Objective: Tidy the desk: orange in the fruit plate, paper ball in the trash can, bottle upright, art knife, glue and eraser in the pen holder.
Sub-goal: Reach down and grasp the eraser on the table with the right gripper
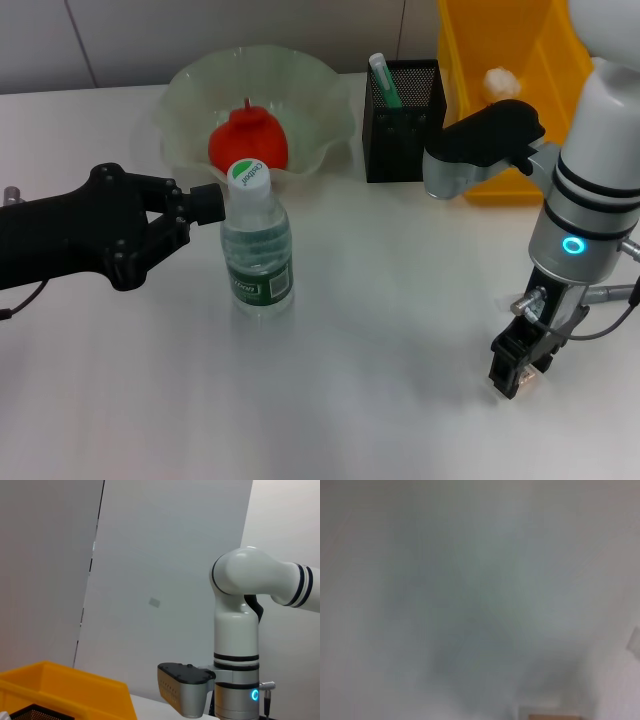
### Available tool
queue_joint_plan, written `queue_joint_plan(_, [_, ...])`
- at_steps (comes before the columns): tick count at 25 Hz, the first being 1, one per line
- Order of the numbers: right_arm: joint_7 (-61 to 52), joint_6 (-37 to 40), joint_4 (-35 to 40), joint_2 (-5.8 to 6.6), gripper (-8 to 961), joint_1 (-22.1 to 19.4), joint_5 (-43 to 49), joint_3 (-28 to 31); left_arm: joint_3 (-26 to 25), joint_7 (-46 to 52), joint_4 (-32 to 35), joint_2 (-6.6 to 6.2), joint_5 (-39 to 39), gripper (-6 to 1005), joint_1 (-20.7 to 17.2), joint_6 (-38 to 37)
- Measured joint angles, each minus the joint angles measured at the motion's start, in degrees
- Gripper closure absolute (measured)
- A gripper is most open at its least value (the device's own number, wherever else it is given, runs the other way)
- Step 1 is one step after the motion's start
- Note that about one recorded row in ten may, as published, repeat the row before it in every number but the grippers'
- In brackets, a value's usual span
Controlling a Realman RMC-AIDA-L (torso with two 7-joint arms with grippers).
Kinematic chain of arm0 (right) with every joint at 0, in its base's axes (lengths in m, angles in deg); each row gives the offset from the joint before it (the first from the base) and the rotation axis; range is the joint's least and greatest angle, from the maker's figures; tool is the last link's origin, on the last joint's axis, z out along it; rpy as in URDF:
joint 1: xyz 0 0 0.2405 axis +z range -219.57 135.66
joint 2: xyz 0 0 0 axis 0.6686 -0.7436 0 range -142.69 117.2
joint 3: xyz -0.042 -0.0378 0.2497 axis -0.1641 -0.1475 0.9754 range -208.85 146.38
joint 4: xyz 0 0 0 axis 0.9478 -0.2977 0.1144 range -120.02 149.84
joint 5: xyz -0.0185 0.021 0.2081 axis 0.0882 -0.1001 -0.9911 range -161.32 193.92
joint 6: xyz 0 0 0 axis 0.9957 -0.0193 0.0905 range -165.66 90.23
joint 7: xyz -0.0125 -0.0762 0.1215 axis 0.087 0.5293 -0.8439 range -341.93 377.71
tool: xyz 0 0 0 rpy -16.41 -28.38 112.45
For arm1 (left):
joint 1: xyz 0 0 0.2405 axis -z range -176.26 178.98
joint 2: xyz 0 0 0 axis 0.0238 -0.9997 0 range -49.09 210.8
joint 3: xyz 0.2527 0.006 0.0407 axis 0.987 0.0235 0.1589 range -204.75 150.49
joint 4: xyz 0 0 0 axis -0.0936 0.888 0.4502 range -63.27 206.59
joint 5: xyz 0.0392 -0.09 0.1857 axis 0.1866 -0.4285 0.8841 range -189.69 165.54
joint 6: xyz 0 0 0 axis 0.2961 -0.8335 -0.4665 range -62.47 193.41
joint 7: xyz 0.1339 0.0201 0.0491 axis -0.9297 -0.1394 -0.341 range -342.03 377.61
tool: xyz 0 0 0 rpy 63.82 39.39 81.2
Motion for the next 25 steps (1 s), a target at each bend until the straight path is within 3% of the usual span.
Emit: queue_joint_plan(25, [-0.1, -0.6, -0.8, 0.00, 447, 0.6, -0.1, -1.5, 0.0, 0.0, 0.0, -0.09, -0.5, 994, -0.3, 0.0])
